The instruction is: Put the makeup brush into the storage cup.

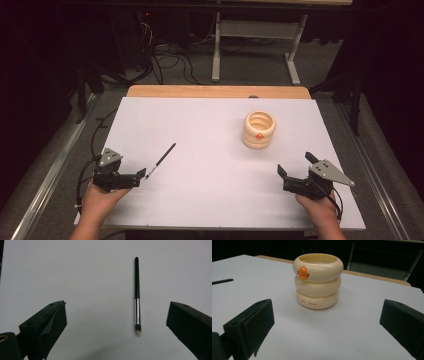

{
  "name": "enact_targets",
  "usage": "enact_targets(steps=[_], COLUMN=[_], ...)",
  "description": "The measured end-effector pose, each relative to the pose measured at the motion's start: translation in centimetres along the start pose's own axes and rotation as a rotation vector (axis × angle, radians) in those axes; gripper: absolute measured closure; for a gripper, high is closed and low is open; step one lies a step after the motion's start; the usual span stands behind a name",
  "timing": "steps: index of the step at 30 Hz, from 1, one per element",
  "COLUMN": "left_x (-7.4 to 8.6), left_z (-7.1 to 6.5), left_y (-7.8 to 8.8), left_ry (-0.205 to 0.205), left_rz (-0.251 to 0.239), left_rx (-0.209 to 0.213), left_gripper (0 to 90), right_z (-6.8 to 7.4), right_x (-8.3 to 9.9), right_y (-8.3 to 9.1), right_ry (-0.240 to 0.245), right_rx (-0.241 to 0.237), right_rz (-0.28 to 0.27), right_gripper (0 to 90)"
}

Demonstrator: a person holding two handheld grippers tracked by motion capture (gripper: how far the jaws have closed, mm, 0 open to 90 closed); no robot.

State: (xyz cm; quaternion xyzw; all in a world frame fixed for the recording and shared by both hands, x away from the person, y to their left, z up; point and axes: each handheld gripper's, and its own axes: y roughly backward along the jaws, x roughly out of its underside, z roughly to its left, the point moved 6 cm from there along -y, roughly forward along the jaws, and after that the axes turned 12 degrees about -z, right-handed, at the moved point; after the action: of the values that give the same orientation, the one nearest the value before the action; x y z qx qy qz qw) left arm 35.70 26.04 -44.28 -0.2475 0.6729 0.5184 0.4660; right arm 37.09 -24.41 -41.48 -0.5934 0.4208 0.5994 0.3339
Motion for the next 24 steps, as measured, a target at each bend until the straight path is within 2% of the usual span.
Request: enact_targets(steps=[18, 24], left_x=[0.9, 1.2], left_z=[-1.2, -1.6], left_y=[-0.6, -0.7], left_ry=[-0.039, -0.057], left_rz=[0.157, 0.182], left_rx=[0.01, 0.021], left_gripper=[4.5, 4.5], right_z=[0.0, 0.0], right_x=[0.4, 0.5], right_y=[-0.2, -0.2], right_ry=[0.02, 0.022], right_rx=[0.01, 0.013], right_rz=[0.025, 0.033], right_gripper=[0.8, 0.9])
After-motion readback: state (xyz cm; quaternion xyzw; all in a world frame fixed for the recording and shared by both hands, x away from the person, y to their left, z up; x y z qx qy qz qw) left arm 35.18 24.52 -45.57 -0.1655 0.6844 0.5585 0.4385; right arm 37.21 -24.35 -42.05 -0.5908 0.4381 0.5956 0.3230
